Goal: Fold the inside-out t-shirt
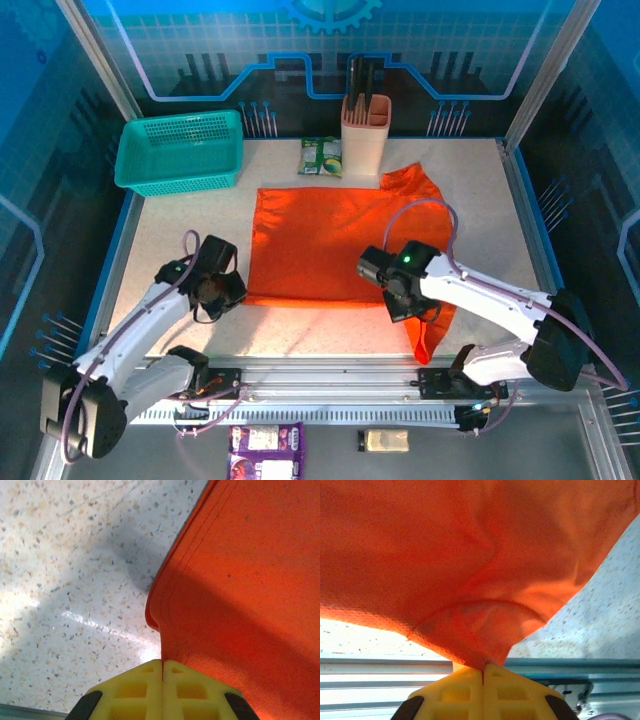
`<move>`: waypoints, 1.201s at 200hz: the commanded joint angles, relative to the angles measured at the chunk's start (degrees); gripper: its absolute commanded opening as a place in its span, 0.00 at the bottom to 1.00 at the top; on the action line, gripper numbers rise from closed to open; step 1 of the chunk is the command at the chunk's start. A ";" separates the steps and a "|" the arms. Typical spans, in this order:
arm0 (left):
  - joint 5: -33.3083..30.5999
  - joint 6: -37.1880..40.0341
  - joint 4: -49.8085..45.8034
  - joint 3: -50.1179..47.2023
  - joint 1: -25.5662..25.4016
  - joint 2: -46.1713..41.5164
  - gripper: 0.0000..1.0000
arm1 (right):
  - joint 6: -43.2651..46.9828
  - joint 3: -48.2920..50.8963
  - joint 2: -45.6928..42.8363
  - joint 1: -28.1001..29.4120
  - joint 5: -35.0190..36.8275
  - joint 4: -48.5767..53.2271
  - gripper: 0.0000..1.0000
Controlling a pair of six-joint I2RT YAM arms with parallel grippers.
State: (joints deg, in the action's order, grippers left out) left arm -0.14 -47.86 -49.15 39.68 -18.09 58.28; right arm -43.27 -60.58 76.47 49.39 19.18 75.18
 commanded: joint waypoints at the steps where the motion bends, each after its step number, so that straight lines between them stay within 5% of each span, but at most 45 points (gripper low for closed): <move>1: -1.72 4.36 1.26 4.37 1.24 4.18 0.00 | 8.89 -3.32 2.12 -4.10 2.00 0.23 0.00; 67: -4.03 14.07 2.80 16.60 4.80 20.17 0.00 | 22.78 -12.11 16.20 -13.48 2.51 -5.00 0.00; 183: -5.54 21.48 5.53 28.17 6.66 41.88 0.05 | 30.52 -24.22 36.50 -18.71 3.85 -7.69 0.00; 240: -7.92 22.62 4.65 29.84 7.42 43.58 0.12 | 27.92 -25.30 33.89 -18.62 5.84 -5.44 0.28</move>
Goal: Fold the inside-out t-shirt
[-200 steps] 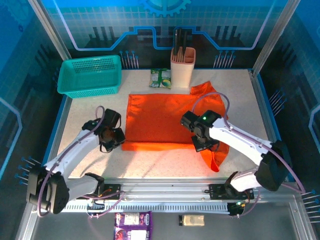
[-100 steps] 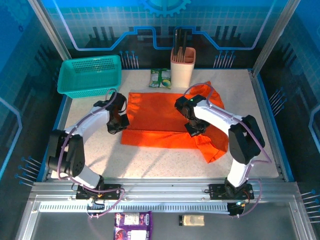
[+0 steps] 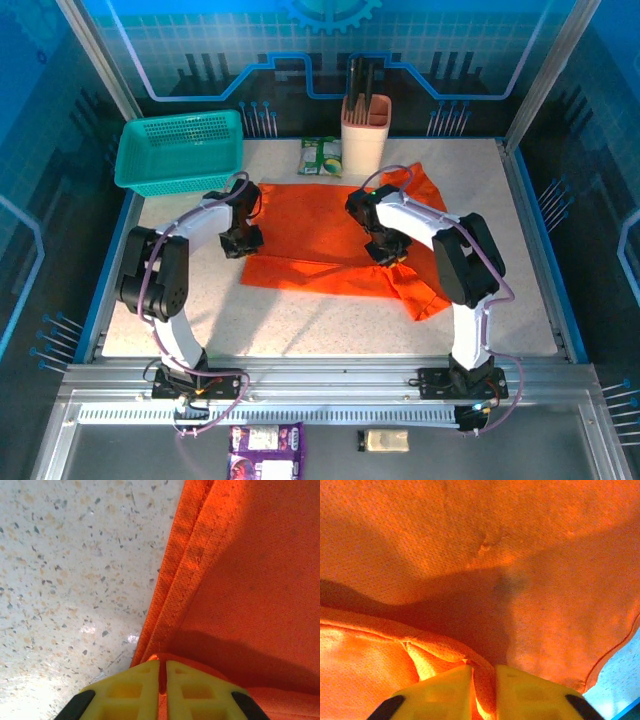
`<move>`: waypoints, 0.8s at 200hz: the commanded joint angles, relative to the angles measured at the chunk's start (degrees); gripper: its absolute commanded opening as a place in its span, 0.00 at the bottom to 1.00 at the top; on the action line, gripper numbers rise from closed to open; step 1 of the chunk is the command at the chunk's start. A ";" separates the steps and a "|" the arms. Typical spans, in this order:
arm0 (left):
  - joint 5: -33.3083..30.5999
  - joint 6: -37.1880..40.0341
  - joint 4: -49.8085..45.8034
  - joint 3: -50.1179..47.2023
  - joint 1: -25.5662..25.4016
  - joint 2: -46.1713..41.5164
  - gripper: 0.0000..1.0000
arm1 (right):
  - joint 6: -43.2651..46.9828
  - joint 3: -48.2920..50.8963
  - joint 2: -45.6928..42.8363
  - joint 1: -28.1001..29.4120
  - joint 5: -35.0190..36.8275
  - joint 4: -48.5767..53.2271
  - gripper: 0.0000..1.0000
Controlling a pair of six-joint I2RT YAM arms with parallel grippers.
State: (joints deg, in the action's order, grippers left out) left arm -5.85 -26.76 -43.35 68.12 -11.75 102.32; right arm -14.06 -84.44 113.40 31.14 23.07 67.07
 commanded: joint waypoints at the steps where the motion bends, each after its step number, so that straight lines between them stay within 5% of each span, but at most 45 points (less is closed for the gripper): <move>1: -2.23 1.53 -1.17 1.32 1.14 -0.55 0.13 | -1.39 -1.34 -3.25 -0.37 2.05 2.78 0.28; 32: -2.19 1.72 -1.69 0.83 1.84 -3.60 0.26 | -4.24 1.72 -11.12 0.19 1.06 5.29 0.38; 83: 1.13 0.64 -2.03 -1.19 1.90 -10.15 0.27 | -11.18 18.47 -27.72 0.03 -8.70 1.06 0.42; 160: 9.49 -4.75 3.03 -12.54 -1.80 -20.60 0.25 | -20.97 43.96 -47.58 -16.75 -25.52 -18.92 0.45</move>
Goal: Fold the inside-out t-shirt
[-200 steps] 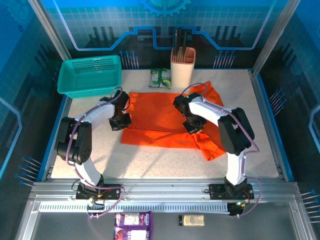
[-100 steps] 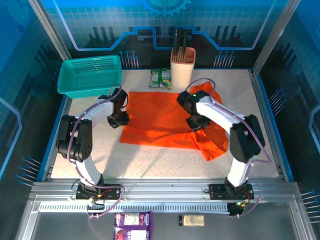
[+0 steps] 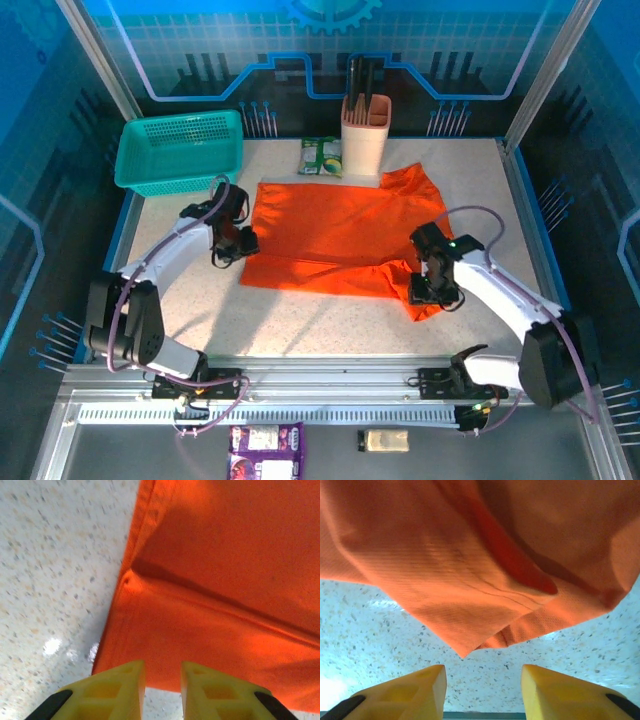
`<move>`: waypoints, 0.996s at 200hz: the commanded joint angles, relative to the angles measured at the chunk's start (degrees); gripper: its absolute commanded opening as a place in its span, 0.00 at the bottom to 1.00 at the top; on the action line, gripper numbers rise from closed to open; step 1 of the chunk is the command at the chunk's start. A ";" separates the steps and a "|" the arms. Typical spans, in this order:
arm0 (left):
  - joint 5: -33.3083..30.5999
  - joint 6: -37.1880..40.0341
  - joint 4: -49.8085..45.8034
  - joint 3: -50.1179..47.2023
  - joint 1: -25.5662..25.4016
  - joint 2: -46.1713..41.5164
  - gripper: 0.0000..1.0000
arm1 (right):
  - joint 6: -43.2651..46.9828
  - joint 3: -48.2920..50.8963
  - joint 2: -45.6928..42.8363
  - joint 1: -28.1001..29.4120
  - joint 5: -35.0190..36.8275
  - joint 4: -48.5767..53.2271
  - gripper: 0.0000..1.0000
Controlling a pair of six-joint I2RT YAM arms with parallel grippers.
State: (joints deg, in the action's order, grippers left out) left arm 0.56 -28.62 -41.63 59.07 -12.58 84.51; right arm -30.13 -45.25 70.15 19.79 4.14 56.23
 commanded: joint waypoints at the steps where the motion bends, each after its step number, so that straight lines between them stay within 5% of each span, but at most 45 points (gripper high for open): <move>1: 3.11 -2.95 1.38 -3.60 -0.97 -2.87 0.25 | -5.01 4.97 -4.45 -5.66 -6.82 -8.38 0.45; 66: 3.12 -4.50 1.55 -6.67 -2.27 -4.35 0.24 | -8.27 16.89 -9.94 -19.68 -19.93 -22.89 0.50; 173: 2.09 -5.04 -0.29 -5.08 -3.14 -4.80 0.24 | -7.63 18.56 -10.74 -21.34 -19.54 -27.23 0.38; 199: 1.93 -4.81 -0.81 -4.80 -3.15 -4.86 0.24 | -6.46 17.47 -10.74 -21.35 -17.77 -26.44 0.27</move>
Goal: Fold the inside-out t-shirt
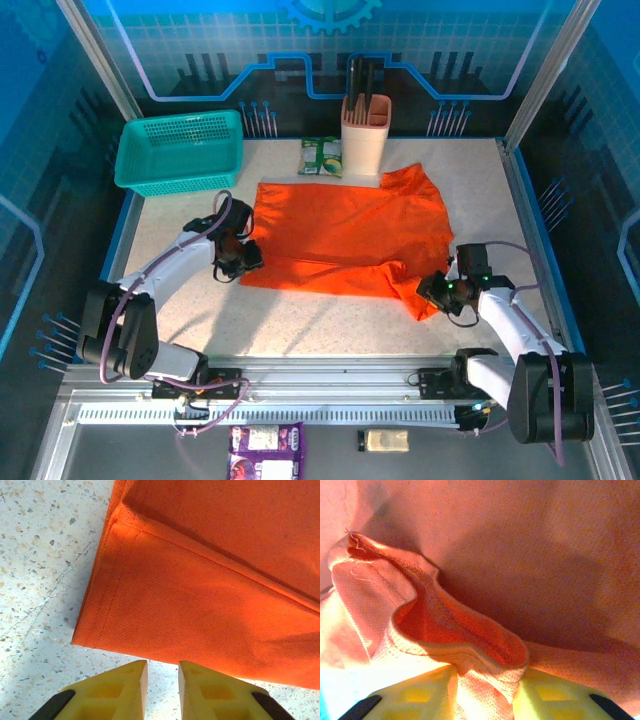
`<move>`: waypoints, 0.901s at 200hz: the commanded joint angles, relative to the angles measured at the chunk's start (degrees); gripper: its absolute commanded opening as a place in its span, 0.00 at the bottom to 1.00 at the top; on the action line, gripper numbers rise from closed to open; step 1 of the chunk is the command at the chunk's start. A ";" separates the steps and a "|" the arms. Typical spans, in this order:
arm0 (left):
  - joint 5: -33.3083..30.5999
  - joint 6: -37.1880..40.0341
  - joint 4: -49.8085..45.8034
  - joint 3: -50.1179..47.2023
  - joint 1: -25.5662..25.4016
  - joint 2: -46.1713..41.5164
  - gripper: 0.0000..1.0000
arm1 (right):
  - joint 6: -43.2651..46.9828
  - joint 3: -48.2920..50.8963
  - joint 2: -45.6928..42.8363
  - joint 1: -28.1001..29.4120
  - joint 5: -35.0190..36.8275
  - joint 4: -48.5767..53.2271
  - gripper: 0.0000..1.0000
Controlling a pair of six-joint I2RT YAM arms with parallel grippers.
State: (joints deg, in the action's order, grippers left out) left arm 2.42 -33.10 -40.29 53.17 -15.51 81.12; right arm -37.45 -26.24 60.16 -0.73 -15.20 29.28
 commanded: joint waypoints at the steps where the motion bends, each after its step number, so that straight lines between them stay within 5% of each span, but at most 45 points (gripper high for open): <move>1: 0.06 -0.31 -2.15 1.13 -0.22 -1.48 0.24 | 0.92 -1.58 -0.75 -0.84 1.62 0.60 0.27; 47: 0.11 0.29 -2.19 1.33 -0.22 -0.38 0.24 | 5.01 -7.59 1.54 -0.43 4.40 3.81 0.00; 91: -0.57 0.93 -1.75 0.98 -0.23 3.41 0.23 | 10.01 -17.73 8.23 3.22 7.87 7.22 0.00; 180: -2.41 0.46 -0.24 -1.62 0.13 8.62 0.21 | 16.18 -33.49 26.16 8.20 27.65 11.06 0.00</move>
State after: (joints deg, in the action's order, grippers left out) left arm 1.26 -32.91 -40.34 53.01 -15.51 88.95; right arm -23.59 -57.71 83.68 7.03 4.80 38.28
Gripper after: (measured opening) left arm 0.216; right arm 0.063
